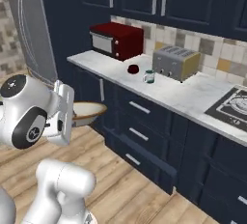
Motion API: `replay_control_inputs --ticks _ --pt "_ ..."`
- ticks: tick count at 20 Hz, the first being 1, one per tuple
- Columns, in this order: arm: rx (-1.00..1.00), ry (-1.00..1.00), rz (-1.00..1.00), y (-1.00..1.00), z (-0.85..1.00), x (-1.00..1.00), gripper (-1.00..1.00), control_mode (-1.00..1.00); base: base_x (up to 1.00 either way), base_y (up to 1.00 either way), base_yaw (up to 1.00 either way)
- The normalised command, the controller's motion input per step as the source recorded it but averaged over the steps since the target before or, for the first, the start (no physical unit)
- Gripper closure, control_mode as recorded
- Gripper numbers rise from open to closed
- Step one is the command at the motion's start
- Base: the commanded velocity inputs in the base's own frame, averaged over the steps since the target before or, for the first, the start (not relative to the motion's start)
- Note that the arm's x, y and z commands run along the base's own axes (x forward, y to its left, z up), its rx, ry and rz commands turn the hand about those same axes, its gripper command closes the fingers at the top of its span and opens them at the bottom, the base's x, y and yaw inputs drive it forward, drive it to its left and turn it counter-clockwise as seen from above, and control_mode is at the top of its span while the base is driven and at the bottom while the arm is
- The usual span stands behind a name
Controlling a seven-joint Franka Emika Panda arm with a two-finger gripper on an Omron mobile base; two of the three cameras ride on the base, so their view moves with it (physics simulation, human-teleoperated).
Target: Clear the mugs and bowl far away from the sink.
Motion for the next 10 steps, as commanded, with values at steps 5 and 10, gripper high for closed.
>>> replay_control_inputs --ticks 5,10 --pt "0.0 0.0 0.0 0.0 0.0 0.0 1.0 1.0 0.0 0.0 -0.66" --pt "0.0 0.0 0.0 0.0 0.0 0.0 1.0 1.0 0.34 0.12 -0.36"
